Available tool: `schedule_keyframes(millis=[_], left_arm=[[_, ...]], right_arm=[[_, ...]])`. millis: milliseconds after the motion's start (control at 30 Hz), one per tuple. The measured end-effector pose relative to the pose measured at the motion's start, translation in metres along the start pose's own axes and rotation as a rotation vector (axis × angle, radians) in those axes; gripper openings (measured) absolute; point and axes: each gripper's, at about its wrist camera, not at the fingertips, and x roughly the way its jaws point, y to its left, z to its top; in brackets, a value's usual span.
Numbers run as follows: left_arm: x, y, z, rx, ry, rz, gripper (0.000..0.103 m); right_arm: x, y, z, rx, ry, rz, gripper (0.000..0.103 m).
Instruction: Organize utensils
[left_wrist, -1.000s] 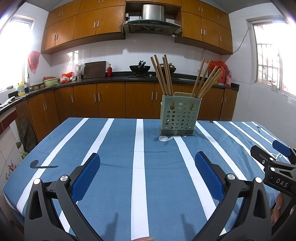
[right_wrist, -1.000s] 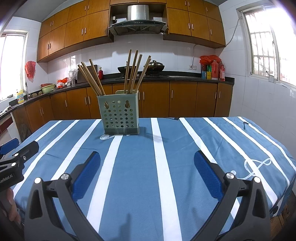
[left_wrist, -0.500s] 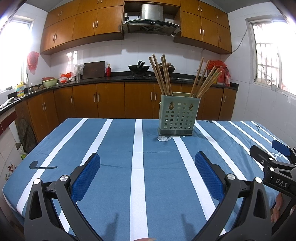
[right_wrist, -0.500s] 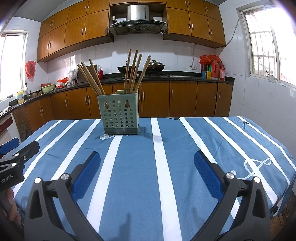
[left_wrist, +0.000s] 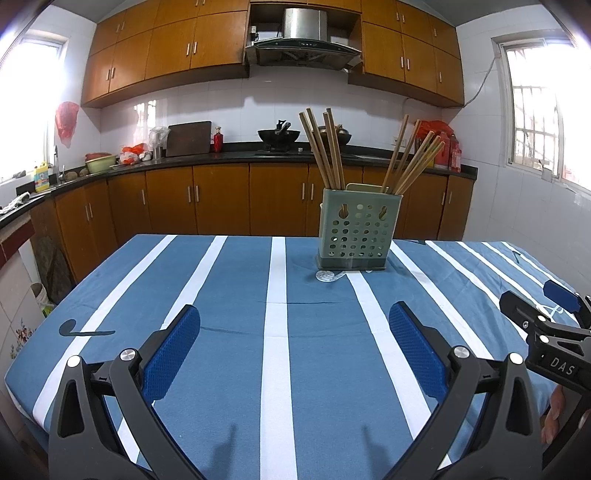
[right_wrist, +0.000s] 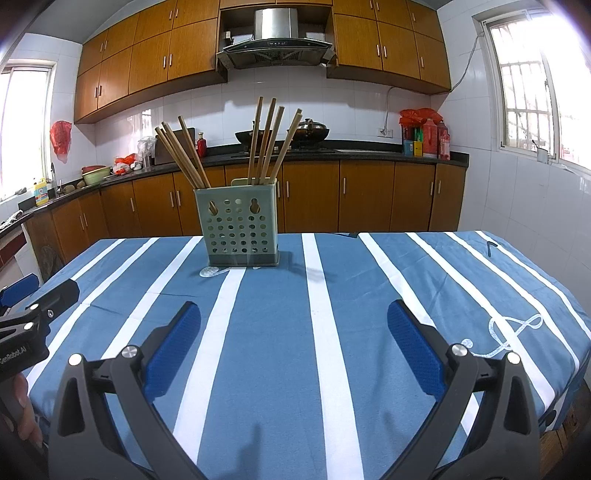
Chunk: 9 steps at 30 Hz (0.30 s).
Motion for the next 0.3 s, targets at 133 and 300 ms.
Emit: schedule_keyframes(millis=[133, 300], left_arm=[[0.0008, 0.0016, 0.0002, -0.005, 0.006, 0.0, 0.101], [0.0009, 0.0042, 0.0013, -0.01, 0.01, -0.003, 0.101]], right_arm=[[-0.0001, 0.0001, 0.0003, 0.0, -0.001, 0.0, 0.099], [0.0001, -0.0004, 0.001, 0.001, 0.0, -0.001, 0.099]])
